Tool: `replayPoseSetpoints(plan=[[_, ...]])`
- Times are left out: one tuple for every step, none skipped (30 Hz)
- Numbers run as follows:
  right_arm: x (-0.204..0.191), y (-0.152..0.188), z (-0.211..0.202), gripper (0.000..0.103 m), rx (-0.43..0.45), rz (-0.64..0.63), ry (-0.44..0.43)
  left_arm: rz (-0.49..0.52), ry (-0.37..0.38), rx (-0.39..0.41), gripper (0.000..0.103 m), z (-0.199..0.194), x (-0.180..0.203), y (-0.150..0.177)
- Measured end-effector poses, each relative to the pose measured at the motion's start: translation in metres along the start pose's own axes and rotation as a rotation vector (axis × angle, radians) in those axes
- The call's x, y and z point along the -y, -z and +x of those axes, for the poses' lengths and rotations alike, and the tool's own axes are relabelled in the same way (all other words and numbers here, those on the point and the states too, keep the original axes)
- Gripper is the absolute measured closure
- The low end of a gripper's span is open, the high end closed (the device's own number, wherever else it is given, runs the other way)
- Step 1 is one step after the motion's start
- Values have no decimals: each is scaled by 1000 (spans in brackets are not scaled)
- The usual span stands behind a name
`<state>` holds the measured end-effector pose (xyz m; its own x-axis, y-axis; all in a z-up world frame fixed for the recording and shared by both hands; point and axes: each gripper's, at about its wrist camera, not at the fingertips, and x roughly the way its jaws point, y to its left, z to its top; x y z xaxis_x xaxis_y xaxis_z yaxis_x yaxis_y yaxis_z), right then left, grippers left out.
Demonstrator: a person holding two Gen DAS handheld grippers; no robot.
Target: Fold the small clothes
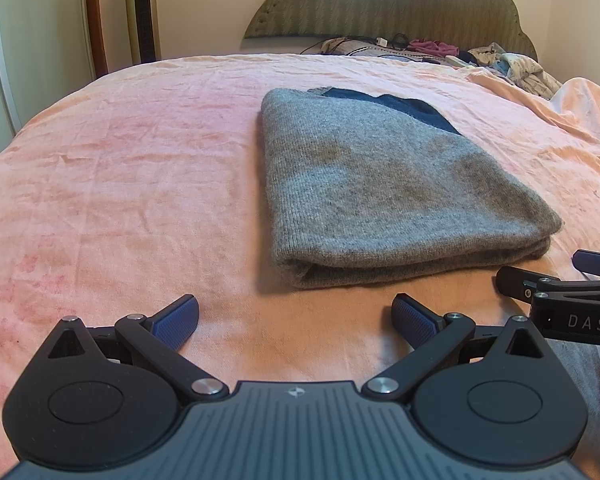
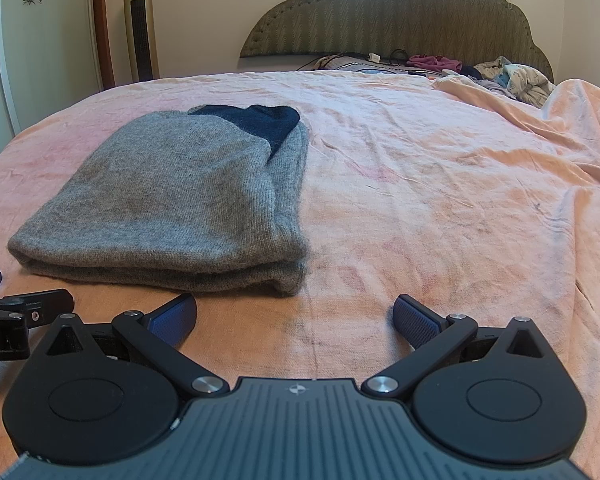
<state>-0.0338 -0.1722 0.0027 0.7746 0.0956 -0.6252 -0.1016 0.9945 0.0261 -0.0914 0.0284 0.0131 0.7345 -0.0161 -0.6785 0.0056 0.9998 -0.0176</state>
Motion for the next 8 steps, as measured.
replayPoseSetpoints(plan=[[0, 0, 0, 0, 0, 0, 0, -10, 7, 8, 0, -2, -2, 2], [0, 0, 0, 0, 0, 0, 0, -21, 12, 13, 0, -4, -4, 2], [0, 0, 0, 0, 0, 1, -1, -35, 19, 23, 0, -7, -6, 2], [1, 0, -1, 0, 1, 5, -3, -43, 24, 35, 0, -10, -7, 2], [2, -1, -2, 0, 3, 13, -12, -42, 21, 45, 0, -14, -9, 0], [6, -2, -4, 0, 5, 30, -25, -34, 8, 55, 0, -18, -10, -3], [11, -6, -7, 0, 10, 56, -37, -29, -1, 66, 0, -22, -14, -6], [20, -12, -13, 0, 28, 89, -49, -30, 4, 79, 0, -26, -21, -12]])
